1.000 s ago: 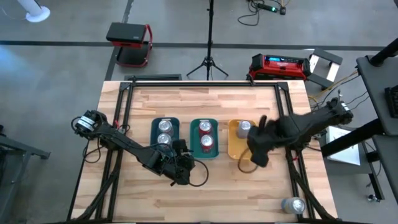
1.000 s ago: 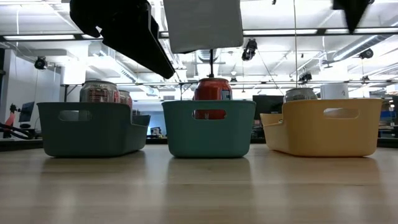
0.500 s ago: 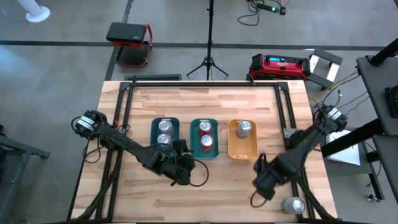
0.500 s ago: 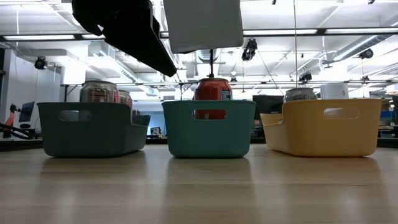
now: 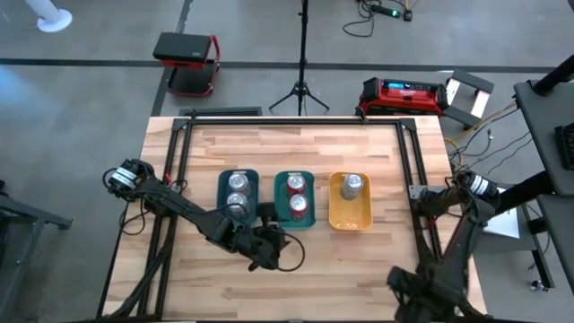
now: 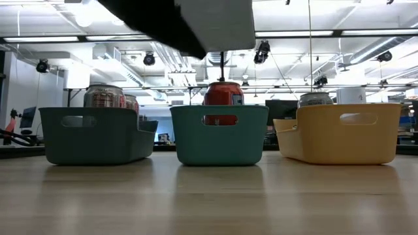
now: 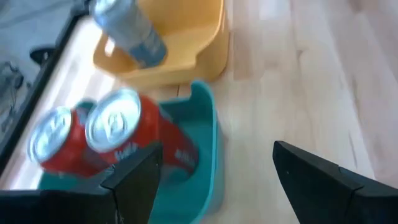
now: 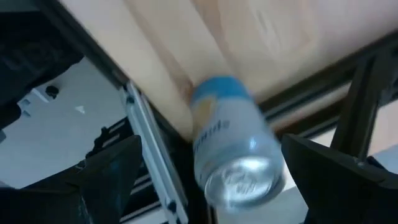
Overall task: Sort soda cans
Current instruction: Put the blue white soda can into the yellow bin
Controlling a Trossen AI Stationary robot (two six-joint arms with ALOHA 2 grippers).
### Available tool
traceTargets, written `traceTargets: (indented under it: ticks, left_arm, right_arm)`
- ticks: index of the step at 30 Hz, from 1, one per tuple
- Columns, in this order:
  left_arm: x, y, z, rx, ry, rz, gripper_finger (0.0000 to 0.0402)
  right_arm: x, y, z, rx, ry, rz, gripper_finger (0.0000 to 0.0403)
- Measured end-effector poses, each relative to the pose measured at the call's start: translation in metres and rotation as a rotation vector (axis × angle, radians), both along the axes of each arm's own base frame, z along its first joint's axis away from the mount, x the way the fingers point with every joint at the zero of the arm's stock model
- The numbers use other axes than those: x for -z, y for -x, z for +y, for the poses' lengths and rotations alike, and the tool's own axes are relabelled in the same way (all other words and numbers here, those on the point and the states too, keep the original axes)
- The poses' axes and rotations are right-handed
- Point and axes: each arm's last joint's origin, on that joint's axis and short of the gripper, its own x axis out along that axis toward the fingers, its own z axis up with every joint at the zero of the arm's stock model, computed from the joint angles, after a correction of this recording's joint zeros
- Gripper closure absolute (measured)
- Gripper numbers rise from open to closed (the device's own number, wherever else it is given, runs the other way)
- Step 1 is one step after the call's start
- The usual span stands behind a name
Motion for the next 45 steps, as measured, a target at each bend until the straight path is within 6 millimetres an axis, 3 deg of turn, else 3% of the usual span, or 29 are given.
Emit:
traceTargets:
  ticks: [10, 15, 25, 45]
  left_arm:
    - [-0.010, -0.010, -0.001, 0.050, -0.021, -0.103, 0.0114]
    - [-0.012, -0.010, -0.001, 0.050, -0.018, -0.111, 0.0114]
    - [-0.012, -0.010, -0.001, 0.052, -0.020, -0.110, 0.0114]
    - [-0.012, -0.010, -0.001, 0.051, -0.016, -0.110, 0.0114]
  right_arm:
    - [0.008, 0.029, 0.019, -0.068, 0.053, 0.028, 0.0021]
    - [0.011, 0.031, 0.017, -0.057, 0.104, 0.055, 0.0021]
    - [0.000, 0.032, 0.015, -0.028, 0.087, 0.036, 0.0021]
    - [0.031, 0.036, 0.013, -0.006, 0.106, 0.042, 0.0021]
